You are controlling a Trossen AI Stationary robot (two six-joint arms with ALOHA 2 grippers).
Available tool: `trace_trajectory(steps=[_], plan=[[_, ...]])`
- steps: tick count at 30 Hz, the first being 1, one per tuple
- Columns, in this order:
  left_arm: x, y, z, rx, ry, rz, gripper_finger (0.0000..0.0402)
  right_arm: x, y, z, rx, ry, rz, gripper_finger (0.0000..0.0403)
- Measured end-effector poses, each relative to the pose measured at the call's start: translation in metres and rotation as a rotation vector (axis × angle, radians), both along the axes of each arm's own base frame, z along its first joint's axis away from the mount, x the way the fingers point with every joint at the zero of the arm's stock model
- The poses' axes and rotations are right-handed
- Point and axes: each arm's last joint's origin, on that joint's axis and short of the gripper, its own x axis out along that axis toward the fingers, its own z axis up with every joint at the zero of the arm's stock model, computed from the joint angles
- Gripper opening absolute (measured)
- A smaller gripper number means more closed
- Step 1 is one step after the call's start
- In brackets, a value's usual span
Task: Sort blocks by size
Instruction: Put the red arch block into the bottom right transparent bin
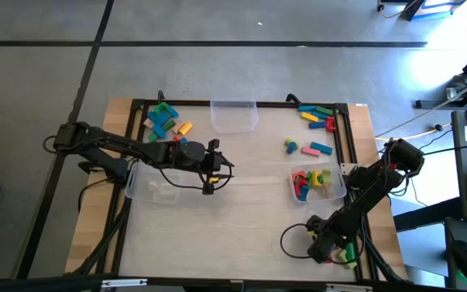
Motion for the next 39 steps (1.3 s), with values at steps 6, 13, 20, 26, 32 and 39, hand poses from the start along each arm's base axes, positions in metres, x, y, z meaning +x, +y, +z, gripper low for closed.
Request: trace_trajectory(steps=[6, 13, 20, 26, 32, 39], plan=[[0.000, 0.000, 0.000, -0.001, 0.000, 0.000, 0.0164, 0.002, 0.002, 0.012, 0.013, -0.006, 0.031, 0.0081], [0.000, 0.000, 0.000, -0.001, 0.000, 0.000, 0.0164, 0.002, -0.003, 0.040, -0.039, -0.111, 0.044, 0.0057], [0.000, 0.000, 0.000, -0.001, 0.000, 0.001, 0.0164, -0.007, -0.018, 0.064, -0.101, -0.190, 0.032, 0.0056], [0.000, 0.000, 0.000, -0.001, 0.000, 0.001, 0.0164, -0.018, -0.035, 0.078, -0.194, -0.234, 0.049, 0.0057], [0.000, 0.000, 0.000, -0.001, 0.000, 0.001, 0.0164, -0.023, -0.056, 0.095, -0.284, -0.336, 0.009, 0.0057], [0.000, 0.000, 0.000, -0.001, 0.000, 0.001, 0.0164, -0.015, -0.084, 0.106, -0.434, -0.469, 0.002, 0.0057]])
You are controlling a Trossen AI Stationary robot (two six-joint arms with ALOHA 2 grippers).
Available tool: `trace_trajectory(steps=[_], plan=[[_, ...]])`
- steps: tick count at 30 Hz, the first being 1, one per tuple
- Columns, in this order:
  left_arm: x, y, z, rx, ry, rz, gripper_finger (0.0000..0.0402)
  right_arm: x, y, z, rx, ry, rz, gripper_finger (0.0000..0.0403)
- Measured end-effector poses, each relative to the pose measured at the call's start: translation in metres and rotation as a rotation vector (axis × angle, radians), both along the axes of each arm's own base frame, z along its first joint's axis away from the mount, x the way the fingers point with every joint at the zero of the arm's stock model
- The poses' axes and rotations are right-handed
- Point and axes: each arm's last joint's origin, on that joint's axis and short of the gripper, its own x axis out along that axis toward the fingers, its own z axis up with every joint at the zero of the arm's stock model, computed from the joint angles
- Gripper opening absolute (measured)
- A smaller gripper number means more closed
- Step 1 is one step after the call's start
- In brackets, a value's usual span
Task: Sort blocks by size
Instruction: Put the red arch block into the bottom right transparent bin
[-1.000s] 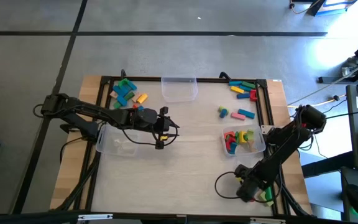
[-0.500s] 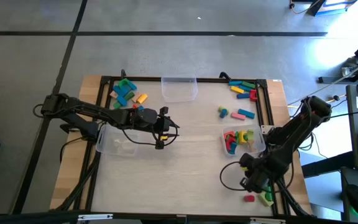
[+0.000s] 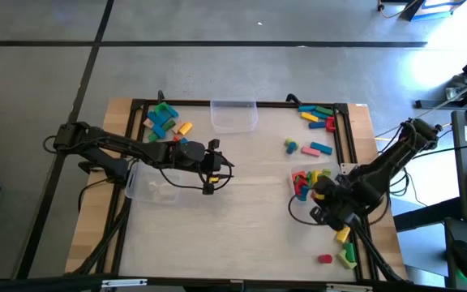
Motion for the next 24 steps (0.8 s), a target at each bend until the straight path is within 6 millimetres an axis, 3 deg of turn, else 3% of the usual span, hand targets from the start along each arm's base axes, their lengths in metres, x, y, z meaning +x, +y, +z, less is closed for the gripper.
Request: trace_trajectory(steps=[13, 24], plan=[[0.000, 0.000, 0.000, 0.000, 0.002, 0.000, 0.0164, 0.028, -0.050, -0.002, -0.101, 0.076, -0.045, 0.0058], [-0.002, 0.000, -0.003, 0.001, 0.037, 0.000, 0.0164, 0.023, -0.080, -0.037, -0.129, 0.201, -0.171, 0.0065]])
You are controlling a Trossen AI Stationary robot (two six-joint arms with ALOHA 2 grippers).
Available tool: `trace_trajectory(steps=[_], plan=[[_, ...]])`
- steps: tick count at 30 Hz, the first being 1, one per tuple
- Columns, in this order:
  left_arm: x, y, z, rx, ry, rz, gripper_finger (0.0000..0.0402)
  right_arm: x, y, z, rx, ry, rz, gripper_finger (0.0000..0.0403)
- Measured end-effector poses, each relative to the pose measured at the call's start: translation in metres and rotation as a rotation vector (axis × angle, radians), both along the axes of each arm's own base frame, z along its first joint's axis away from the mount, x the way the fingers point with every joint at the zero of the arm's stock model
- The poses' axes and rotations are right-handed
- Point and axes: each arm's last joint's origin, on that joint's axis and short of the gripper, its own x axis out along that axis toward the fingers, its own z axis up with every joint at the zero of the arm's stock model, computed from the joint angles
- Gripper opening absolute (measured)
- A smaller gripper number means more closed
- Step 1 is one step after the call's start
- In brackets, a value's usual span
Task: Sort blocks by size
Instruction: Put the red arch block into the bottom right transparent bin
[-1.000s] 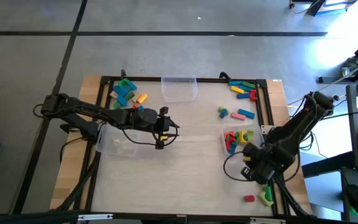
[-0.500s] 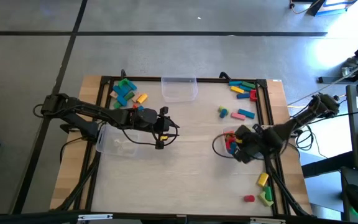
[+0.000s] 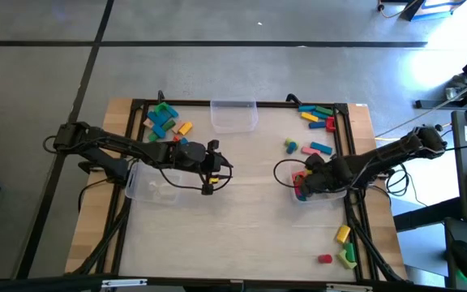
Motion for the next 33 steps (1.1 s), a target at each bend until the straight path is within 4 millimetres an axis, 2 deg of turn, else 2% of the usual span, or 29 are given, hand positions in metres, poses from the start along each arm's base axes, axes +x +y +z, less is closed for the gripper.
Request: trace_trajectory(steps=[8, 14, 19, 22, 33], plan=[[0.000, 0.000, 0.000, 0.000, -0.003, 0.000, 0.0164, -0.002, -0.009, -0.008, 0.000, 0.043, -0.018, 0.0173], [0.001, 0.000, 0.001, 0.000, -0.011, 0.000, 0.0164, 0.008, -0.017, 0.010, 0.014, 0.010, 0.016, 0.0226], [0.000, 0.000, 0.001, 0.000, -0.010, 0.000, 0.0164, 0.019, -0.030, 0.033, -0.092, -0.068, -0.004, 0.0236], [0.000, 0.000, 0.001, 0.000, -0.008, 0.000, 0.0164, 0.022, -0.044, 0.040, -0.134, -0.076, -0.035, 0.0234], [0.000, 0.000, 0.001, 0.000, -0.008, 0.000, 0.0164, 0.010, -0.116, 0.041, -0.173, 0.068, -0.099, 0.0231]])
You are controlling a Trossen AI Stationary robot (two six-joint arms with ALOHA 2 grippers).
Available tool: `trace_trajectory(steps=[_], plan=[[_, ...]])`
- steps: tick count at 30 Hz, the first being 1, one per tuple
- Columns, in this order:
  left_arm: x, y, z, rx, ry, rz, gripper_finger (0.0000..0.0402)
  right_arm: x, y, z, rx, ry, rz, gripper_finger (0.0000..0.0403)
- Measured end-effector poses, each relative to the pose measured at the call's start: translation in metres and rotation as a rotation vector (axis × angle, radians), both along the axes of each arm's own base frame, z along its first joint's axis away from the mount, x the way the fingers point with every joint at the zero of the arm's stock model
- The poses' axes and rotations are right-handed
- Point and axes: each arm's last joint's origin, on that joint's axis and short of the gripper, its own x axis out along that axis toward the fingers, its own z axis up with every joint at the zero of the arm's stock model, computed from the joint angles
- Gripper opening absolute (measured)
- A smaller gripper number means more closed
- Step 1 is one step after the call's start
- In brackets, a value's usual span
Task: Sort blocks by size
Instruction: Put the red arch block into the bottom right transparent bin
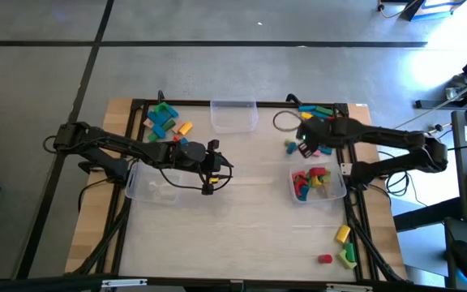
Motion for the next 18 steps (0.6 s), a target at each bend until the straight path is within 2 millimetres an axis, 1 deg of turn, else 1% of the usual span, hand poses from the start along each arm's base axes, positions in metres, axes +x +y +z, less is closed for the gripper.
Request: trace_trajectory(steps=[5, 9, 12, 18], plan=[[0.000, 0.000, 0.000, 0.000, -0.001, 0.000, 0.0164, -0.006, -0.032, -0.004, -0.001, 0.065, 0.028, 0.0231], [0.000, 0.000, 0.000, 0.000, -0.001, 0.000, 0.0164, -0.009, -0.056, -0.012, 0.013, 0.134, 0.049, 0.0231], [0.000, 0.000, 0.000, 0.000, -0.001, 0.000, 0.0164, -0.012, -0.073, -0.021, 0.048, 0.205, 0.061, 0.0231], [0.000, 0.000, 0.001, 0.014, -0.006, -0.007, 0.0164, -0.019, -0.100, -0.047, 0.165, 0.351, 0.092, 0.0231]])
